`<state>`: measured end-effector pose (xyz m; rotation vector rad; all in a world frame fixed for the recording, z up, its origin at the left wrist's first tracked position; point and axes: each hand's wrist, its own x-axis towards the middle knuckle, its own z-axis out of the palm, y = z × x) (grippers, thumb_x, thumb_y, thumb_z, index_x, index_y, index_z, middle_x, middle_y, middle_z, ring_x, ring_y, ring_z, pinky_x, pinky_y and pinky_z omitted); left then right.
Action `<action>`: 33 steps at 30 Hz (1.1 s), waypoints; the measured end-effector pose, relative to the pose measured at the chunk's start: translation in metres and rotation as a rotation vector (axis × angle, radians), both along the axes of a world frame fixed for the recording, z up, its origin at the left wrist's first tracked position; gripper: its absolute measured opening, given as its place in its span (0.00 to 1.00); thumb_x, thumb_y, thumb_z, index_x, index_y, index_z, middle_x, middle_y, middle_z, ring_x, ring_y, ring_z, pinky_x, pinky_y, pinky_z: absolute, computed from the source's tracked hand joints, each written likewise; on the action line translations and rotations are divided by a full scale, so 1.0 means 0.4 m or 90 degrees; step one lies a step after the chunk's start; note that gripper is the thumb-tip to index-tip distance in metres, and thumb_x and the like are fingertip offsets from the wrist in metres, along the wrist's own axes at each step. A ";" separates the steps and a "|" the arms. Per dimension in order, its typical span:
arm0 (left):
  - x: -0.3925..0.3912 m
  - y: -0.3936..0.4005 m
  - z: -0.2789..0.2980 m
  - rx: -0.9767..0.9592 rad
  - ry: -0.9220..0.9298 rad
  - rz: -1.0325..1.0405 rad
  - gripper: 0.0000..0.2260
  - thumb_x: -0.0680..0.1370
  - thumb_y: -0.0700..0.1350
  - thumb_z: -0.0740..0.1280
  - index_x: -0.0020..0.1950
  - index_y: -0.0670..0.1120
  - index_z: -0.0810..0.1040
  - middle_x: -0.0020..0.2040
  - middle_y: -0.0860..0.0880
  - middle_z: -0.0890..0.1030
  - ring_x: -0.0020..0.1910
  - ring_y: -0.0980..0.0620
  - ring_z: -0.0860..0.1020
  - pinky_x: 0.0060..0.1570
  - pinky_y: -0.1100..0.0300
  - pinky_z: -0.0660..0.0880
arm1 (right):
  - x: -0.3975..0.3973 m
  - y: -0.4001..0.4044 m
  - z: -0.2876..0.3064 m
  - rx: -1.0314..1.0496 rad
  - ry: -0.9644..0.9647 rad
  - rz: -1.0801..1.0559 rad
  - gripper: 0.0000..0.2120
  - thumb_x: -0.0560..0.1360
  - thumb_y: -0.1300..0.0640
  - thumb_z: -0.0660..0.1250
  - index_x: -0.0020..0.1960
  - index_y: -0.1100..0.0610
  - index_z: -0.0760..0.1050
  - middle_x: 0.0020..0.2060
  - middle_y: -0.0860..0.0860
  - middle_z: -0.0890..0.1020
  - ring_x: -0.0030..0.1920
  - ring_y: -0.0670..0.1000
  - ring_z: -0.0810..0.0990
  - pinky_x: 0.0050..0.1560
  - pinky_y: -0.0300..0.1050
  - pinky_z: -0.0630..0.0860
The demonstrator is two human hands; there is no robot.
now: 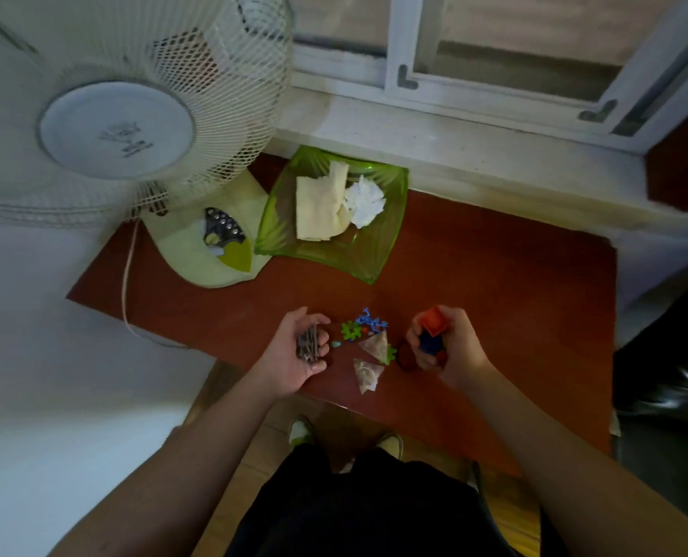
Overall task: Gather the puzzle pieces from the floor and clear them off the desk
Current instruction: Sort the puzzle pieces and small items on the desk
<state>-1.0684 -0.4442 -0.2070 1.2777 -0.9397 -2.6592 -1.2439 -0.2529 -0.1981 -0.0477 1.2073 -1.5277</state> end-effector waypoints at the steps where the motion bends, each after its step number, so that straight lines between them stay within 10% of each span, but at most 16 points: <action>1: 0.021 -0.009 -0.003 0.005 0.007 0.010 0.17 0.79 0.56 0.54 0.49 0.44 0.74 0.35 0.46 0.71 0.32 0.50 0.68 0.27 0.62 0.60 | 0.011 -0.016 -0.003 -0.015 -0.007 0.016 0.23 0.80 0.45 0.47 0.40 0.60 0.70 0.34 0.55 0.73 0.24 0.50 0.62 0.29 0.46 0.53; 25: 0.669 -0.121 -0.037 -0.027 -0.073 0.445 0.17 0.79 0.46 0.58 0.66 0.44 0.76 0.55 0.43 0.76 0.50 0.48 0.74 0.49 0.57 0.69 | 0.546 -0.484 0.052 -0.022 -0.118 0.332 0.18 0.75 0.49 0.58 0.48 0.63 0.77 0.33 0.54 0.76 0.23 0.46 0.66 0.21 0.38 0.58; 28: 0.770 -0.148 -0.042 -0.025 -0.045 0.462 0.14 0.82 0.41 0.55 0.61 0.44 0.78 0.41 0.48 0.83 0.41 0.52 0.78 0.44 0.60 0.71 | 0.658 -0.537 0.055 0.006 -0.142 0.335 0.18 0.75 0.49 0.57 0.49 0.62 0.77 0.34 0.54 0.76 0.24 0.46 0.66 0.22 0.38 0.58; 33: 0.945 -0.193 -0.074 -0.045 -0.110 0.461 0.11 0.82 0.43 0.59 0.61 0.43 0.77 0.46 0.46 0.81 0.42 0.53 0.79 0.33 0.64 0.76 | 0.832 -0.619 0.035 0.041 -0.147 0.346 0.19 0.76 0.48 0.58 0.52 0.63 0.75 0.35 0.54 0.75 0.24 0.47 0.66 0.21 0.38 0.59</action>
